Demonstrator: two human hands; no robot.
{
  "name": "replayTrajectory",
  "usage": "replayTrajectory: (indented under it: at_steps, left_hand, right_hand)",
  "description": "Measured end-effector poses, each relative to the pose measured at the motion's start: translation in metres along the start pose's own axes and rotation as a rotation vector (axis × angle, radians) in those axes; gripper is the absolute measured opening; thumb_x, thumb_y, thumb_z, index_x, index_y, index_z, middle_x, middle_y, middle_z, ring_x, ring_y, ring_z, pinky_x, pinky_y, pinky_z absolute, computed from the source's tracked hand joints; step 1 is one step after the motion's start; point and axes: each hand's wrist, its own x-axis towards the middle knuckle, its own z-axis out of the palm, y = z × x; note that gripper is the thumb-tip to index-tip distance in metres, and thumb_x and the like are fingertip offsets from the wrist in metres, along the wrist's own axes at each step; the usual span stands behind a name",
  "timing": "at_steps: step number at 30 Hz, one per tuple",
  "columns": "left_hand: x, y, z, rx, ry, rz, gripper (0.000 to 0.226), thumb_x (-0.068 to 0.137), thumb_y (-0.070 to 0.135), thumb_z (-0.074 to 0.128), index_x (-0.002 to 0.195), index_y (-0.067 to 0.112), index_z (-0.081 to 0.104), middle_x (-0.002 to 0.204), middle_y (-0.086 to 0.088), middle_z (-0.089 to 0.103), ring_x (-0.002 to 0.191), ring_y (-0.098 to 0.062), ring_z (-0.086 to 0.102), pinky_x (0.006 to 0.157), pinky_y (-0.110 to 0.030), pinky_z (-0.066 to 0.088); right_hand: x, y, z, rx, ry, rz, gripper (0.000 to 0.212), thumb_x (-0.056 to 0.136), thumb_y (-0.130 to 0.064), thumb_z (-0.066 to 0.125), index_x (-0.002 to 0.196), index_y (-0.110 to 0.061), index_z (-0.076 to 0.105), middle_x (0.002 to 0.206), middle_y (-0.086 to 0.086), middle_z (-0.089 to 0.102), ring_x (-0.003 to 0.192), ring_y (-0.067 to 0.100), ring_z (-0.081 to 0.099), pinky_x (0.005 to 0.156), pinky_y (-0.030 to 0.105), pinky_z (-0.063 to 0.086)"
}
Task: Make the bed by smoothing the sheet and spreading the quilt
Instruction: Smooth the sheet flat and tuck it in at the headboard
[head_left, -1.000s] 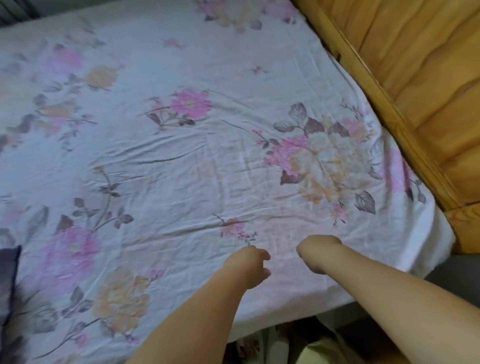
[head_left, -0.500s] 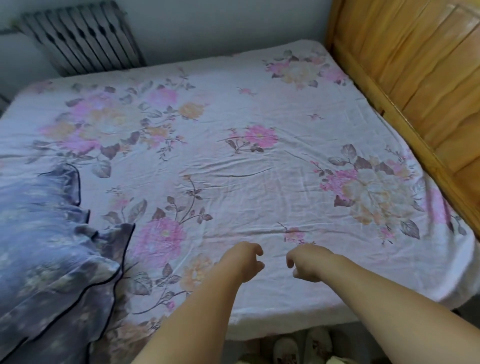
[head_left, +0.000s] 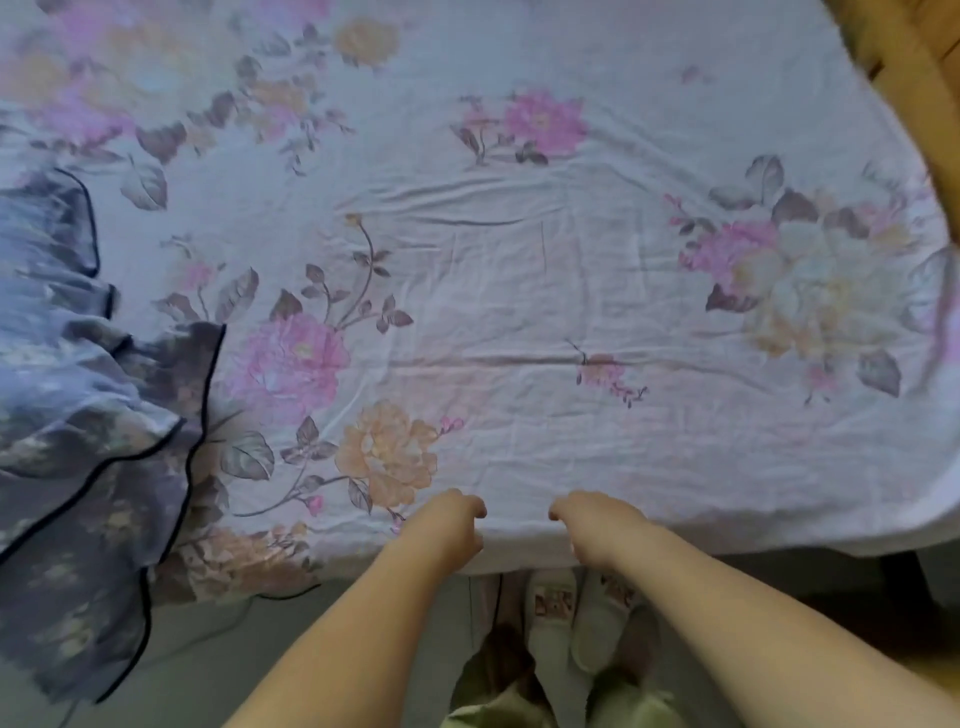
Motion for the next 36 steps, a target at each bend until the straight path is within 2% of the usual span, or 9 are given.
replayTrajectory:
  at_steps: [4,7,10,12,14,17,21,25,36]
  left_hand:
    - [0.043,0.004,0.019,0.029,0.019,0.049,0.049,0.094,0.016,0.05,0.141,0.017,0.037,0.144,-0.008,0.032,0.13,-0.028,0.037,0.103,-0.043,0.04]
    - [0.067,0.007,0.022,0.061,0.083,0.064,0.054,0.091,0.015,0.054,0.141,0.019,0.033,0.146,-0.007,0.026,0.134,-0.029,0.027,0.101,-0.045,0.042]
    - [0.078,0.01,0.023,0.114,0.138,0.052,0.054,0.085,0.012,0.058,0.133,0.019,0.036,0.14,-0.005,0.027,0.13,-0.029,0.025,0.092,-0.042,0.049]
    - [0.074,0.016,0.024,0.147,0.067,0.026,0.05,0.084,0.011,0.056,0.131,0.015,0.039,0.135,-0.007,0.029,0.125,-0.031,0.031,0.091,-0.042,0.049]
    - [0.069,0.018,0.026,0.209,-0.081,0.006,0.048,0.087,0.011,0.055,0.133,0.012,0.043,0.134,-0.009,0.032,0.122,-0.032,0.04,0.094,-0.043,0.047]
    - [0.059,0.017,0.025,0.241,-0.199,0.003,0.05,0.088,0.017,0.059,0.136,0.012,0.044,0.136,-0.011,0.038,0.123,-0.033,0.046,0.101,-0.043,0.044]
    - [0.037,0.022,0.008,0.062,-0.043,0.022,0.049,0.095,0.022,0.051,0.142,0.018,0.037,0.144,-0.008,0.035,0.128,-0.028,0.043,0.105,-0.038,0.04]
    - [0.011,0.046,-0.007,-0.048,0.055,-0.004,0.044,0.098,0.026,0.048,0.14,0.017,0.04,0.144,-0.008,0.042,0.126,-0.026,0.046,0.1,-0.034,0.04]
    - [-0.059,0.194,0.01,0.003,0.181,0.063,0.042,0.097,0.025,0.048,0.138,0.019,0.043,0.141,-0.007,0.046,0.123,-0.025,0.049,0.1,-0.036,0.044]
  right_hand:
    - [0.03,0.015,0.016,-0.049,0.046,0.052,0.052,0.088,0.0,0.047,0.137,-0.016,0.037,0.139,0.011,0.034,0.125,0.032,0.036,0.097,0.043,0.037]
    - [0.05,0.022,0.015,-0.046,0.138,0.083,0.064,0.087,-0.001,0.049,0.144,-0.019,0.026,0.147,0.008,0.024,0.132,0.031,0.028,0.098,0.042,0.036]
    - [0.062,0.022,0.011,0.01,0.19,0.095,0.068,0.086,0.001,0.049,0.145,-0.02,0.024,0.143,0.006,0.029,0.128,0.029,0.031,0.095,0.04,0.04]
    - [0.057,0.019,0.008,0.006,0.125,0.106,0.058,0.086,-0.001,0.048,0.138,-0.018,0.032,0.135,0.009,0.038,0.124,0.029,0.035,0.092,0.04,0.042]
    - [0.049,0.019,0.011,-0.028,0.0,0.104,0.049,0.086,-0.004,0.049,0.132,-0.017,0.036,0.13,0.011,0.045,0.122,0.03,0.041,0.09,0.04,0.042]
    - [0.035,0.025,0.013,0.01,-0.118,0.083,0.047,0.088,-0.009,0.05,0.134,-0.017,0.039,0.135,0.011,0.046,0.122,0.031,0.047,0.096,0.042,0.042]
    - [0.012,0.048,0.005,0.195,0.052,0.111,0.061,0.089,-0.001,0.043,0.145,-0.024,0.032,0.146,0.006,0.039,0.13,0.029,0.042,0.103,0.043,0.041]
    - [-0.025,0.08,0.001,0.256,0.119,0.145,0.054,0.093,0.001,0.04,0.142,-0.021,0.038,0.144,0.006,0.042,0.127,0.027,0.046,0.1,0.04,0.044]
    - [-0.138,0.152,-0.005,0.247,0.262,0.081,0.046,0.095,-0.006,0.043,0.14,-0.02,0.043,0.144,0.007,0.039,0.127,0.028,0.045,0.098,0.036,0.042]
